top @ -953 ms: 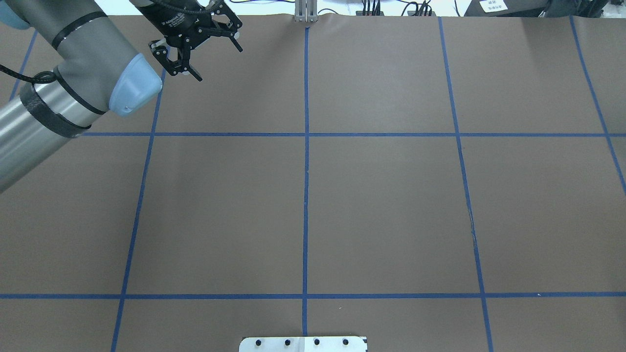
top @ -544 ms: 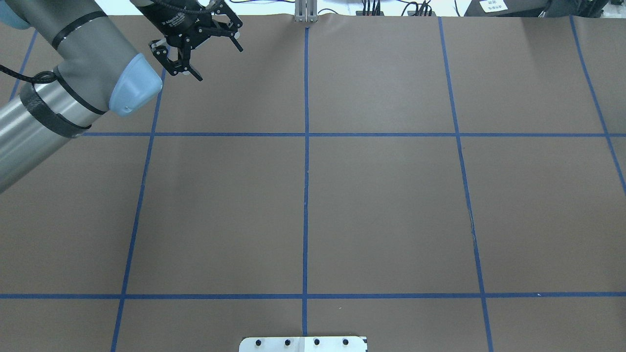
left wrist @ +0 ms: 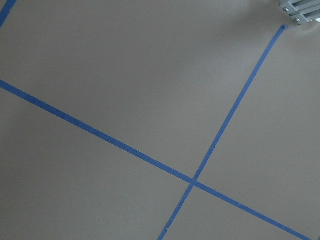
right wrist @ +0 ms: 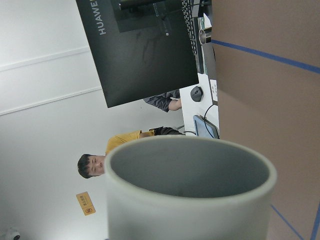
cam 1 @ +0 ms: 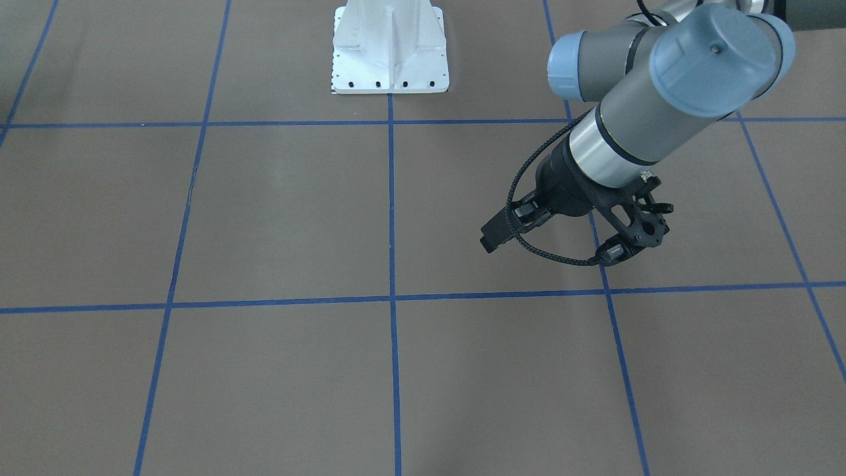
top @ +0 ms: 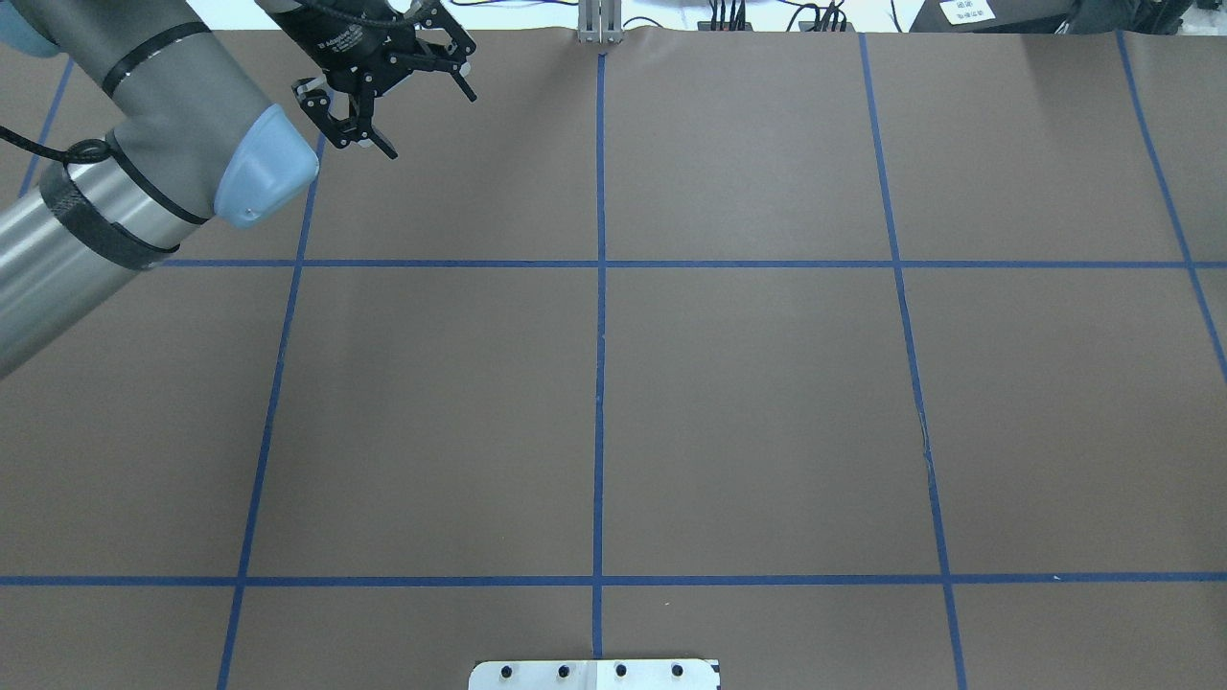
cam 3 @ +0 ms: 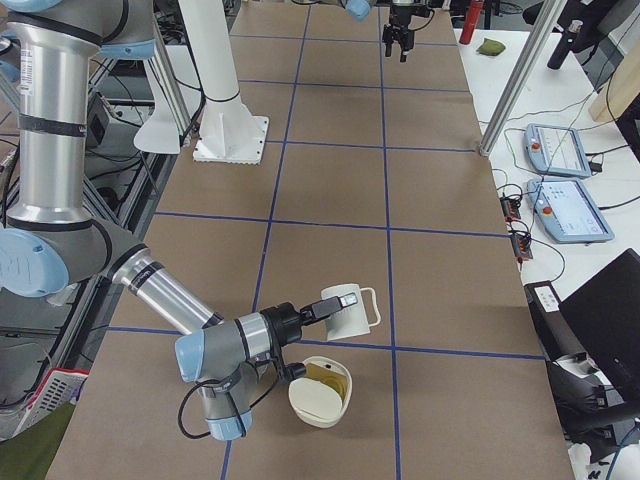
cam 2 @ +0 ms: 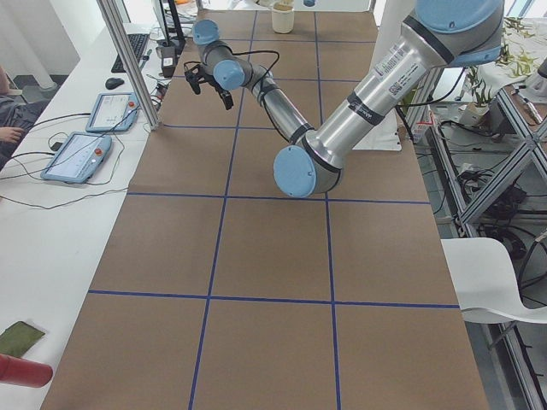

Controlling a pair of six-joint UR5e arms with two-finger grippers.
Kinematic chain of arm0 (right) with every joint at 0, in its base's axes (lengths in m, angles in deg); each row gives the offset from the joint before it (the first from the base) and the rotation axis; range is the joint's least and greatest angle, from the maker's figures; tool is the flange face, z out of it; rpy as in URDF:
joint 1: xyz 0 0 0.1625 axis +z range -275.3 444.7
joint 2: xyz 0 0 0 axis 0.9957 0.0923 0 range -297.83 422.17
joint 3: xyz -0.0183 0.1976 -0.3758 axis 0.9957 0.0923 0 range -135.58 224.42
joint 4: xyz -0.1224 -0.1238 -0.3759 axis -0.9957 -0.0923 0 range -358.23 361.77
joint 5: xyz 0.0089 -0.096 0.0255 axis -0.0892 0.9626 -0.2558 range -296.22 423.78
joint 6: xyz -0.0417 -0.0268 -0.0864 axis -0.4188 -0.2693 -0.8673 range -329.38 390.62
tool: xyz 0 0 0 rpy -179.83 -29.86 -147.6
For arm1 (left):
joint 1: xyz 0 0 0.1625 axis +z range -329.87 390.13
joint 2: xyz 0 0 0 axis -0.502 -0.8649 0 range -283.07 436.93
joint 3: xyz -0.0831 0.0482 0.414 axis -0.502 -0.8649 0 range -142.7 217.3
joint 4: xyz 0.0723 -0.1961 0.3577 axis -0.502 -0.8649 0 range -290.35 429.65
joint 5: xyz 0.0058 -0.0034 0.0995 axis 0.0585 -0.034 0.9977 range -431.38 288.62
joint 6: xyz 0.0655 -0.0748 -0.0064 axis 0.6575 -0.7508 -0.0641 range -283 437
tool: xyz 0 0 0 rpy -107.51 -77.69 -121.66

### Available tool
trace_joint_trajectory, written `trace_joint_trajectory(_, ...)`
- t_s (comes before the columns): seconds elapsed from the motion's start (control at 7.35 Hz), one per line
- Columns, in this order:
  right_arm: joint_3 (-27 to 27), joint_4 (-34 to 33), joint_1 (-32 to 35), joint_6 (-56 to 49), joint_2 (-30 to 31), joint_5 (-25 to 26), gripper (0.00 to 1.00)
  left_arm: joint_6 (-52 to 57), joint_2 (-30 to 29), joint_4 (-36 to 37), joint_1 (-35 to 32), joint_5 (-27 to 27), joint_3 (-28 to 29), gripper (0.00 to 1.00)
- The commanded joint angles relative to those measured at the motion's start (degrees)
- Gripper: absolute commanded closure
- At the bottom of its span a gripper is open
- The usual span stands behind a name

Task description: Left arm hands cup to right arm to dump lemon

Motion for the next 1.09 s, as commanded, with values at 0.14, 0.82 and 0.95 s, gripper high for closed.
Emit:
trace_joint_trajectory(0.14, 0.2, 0.1, 0.0, -16.4, 0.3, -1.1, 0.90, 0.0, -0.1, 0.0, 0.1, 0.0, 0.2, 0.00)
trace_joint_trajectory(0.82, 0.3, -1.3, 0.0, -48.6, 1.8, -7.2, 0.88, 0.0, 0.0, 0.0, 0.7, 0.9, 0.1, 0.00)
trace_joint_trajectory(0.95, 0.3, -3.3, 0.0, -55.4, 1.9, -8.1, 0.87, 0.1, 0.0, 0.0, 0.9, 1.2, 0.1, 0.00)
